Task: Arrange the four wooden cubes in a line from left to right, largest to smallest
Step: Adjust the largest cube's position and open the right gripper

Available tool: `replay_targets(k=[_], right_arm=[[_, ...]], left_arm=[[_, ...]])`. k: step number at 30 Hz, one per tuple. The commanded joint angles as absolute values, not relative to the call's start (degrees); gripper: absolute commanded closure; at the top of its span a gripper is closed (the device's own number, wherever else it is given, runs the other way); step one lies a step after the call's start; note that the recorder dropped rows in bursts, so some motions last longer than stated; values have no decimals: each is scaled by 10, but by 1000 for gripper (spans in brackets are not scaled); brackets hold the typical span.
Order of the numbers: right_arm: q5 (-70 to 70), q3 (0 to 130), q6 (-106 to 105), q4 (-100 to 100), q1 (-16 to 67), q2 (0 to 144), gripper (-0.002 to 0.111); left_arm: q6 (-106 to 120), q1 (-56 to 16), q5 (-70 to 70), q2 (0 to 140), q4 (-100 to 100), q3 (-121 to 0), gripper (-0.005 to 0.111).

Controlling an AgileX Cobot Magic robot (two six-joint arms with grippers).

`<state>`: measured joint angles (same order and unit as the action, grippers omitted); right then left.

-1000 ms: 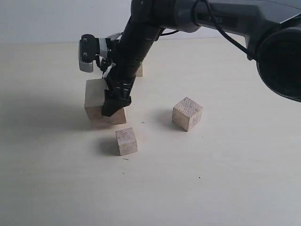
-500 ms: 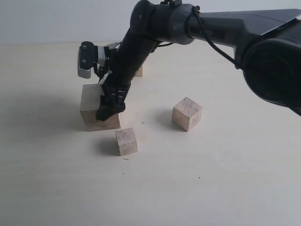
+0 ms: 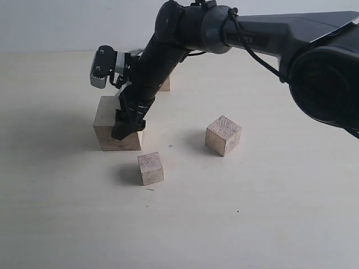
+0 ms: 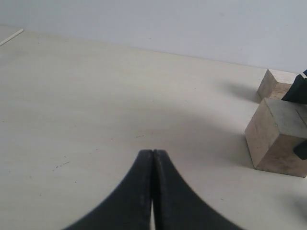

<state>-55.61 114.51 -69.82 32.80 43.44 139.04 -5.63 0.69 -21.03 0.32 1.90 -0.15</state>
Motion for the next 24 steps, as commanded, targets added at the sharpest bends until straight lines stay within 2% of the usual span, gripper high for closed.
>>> replay_targets(k=[1, 3, 9, 12, 15, 24], right_arm=[[-548, 1149, -700, 320, 432, 1392, 92], [-548, 1149, -700, 320, 431, 1392, 79], [-549, 1149, -700, 318, 422, 1392, 31], [-549, 1149, -700, 321, 417, 1392, 16], [-550, 1149, -700, 332, 416, 1392, 12], [-557, 1149, -735, 354, 416, 1391, 11]], left_arm=[[-55, 4, -206, 0, 17, 0, 107], [-55, 4, -206, 0, 17, 0, 107], [-55, 4, -206, 0, 17, 0, 107], [-55, 4, -206, 0, 17, 0, 107], [-55, 4, -206, 0, 17, 0, 107], [-55, 4, -206, 0, 17, 0, 107]])
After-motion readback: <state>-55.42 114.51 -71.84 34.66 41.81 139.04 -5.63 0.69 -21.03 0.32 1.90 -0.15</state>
